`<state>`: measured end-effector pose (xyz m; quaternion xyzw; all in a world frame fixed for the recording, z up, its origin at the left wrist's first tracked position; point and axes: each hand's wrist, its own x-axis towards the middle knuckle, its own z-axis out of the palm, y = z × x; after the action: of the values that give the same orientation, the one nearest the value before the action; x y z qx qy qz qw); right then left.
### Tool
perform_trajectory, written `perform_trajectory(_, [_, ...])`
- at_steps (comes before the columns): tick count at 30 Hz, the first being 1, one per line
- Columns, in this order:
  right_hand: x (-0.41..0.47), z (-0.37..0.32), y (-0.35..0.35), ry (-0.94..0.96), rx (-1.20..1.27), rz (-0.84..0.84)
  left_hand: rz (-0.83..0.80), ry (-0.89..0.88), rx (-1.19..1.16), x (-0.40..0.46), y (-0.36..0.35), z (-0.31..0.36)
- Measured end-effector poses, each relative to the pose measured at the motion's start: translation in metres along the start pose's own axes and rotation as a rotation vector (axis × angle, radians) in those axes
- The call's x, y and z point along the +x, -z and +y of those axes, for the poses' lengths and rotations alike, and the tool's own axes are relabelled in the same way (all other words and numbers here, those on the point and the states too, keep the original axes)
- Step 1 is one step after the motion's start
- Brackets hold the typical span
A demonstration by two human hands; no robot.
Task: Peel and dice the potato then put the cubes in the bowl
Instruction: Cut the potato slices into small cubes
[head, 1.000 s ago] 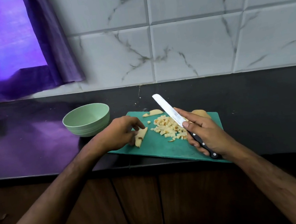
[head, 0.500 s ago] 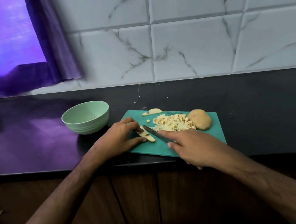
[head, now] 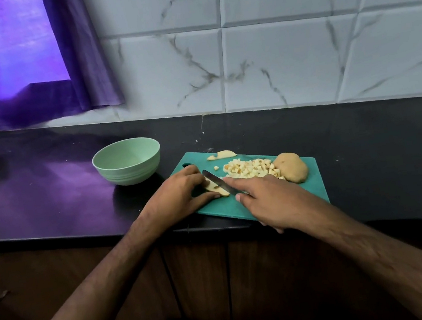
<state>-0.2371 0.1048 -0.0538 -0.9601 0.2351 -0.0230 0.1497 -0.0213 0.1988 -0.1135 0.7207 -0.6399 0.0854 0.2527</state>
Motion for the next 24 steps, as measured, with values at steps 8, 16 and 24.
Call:
perform_trajectory(8, [0.003, -0.008, 0.002, 0.004, -0.189, 0.013, 0.023, -0.005, -0.011, 0.002, -0.003, -0.006])
perform_trajectory(16, [0.019, -0.011, -0.003, 0.021, -0.194, -0.030, 0.079, -0.056, 0.105, 0.002, -0.002, -0.002])
perform_trajectory(24, [0.004, -0.005, -0.012, 0.019, -0.220, -0.018, 0.066, -0.033, 0.065, 0.003, 0.000, -0.002])
